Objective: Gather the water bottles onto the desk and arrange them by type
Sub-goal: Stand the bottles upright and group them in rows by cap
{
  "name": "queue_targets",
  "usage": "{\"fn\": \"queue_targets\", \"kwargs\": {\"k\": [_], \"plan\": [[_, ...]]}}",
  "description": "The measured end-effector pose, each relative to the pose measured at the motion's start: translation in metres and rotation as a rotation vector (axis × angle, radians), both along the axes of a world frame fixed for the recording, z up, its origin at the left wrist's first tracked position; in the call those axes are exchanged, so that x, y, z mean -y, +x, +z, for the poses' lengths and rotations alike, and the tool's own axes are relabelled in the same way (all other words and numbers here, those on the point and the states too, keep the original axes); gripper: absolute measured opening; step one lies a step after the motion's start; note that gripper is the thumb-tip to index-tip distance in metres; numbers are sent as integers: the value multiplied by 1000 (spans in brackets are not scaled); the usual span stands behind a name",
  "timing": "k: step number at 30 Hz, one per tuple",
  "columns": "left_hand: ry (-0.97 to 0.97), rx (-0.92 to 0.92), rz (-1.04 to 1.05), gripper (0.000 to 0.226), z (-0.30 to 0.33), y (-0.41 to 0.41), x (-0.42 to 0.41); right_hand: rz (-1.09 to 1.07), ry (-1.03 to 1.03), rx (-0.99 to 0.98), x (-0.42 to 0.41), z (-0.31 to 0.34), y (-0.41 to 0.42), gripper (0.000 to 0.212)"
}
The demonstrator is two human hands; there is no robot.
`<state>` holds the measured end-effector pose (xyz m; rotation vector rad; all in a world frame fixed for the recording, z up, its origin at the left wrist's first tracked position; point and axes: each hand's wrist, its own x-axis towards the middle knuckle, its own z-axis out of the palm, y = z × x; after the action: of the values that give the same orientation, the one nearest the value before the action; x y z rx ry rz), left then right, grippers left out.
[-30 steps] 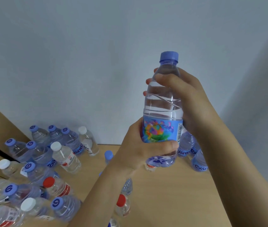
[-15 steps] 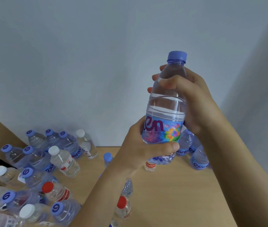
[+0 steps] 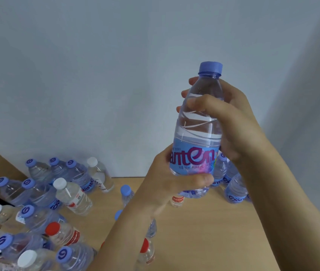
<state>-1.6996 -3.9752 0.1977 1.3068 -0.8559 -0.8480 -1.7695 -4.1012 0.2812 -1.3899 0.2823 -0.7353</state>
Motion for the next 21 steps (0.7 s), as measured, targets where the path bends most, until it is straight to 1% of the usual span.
{"fn": "queue_targets", "kwargs": {"k": [2, 4, 6, 7, 9, 12, 17, 21], "plan": [[-25, 6, 39, 58, 1, -2, 0, -25, -16, -8, -1, -1, 0, 31], [-61, 69, 136, 51, 2, -9, 2, -125, -62, -14, -5, -4, 2, 26], [-74, 155, 253, 51, 2, -15, 6, -198, -90, -3, -8, -6, 3, 27], [-75, 169, 278, 53, 1, -16, 6, -199, -89, 2, -9, -7, 4, 27], [-66, 166, 260, 54, 1, -15, 6, -143, -78, 16, -7, -7, 2, 23], [-55, 80, 127, 50, 2, -11, 5, -39, -42, 56, 1, -7, -2, 18], [-38, -14, 39, 44, -2, -16, 10, 22, -14, 41, 14, -13, -9, 29], [-16, -28, 62, 46, -11, -24, 16, 28, -20, 17, 22, -23, -17, 29]]}}
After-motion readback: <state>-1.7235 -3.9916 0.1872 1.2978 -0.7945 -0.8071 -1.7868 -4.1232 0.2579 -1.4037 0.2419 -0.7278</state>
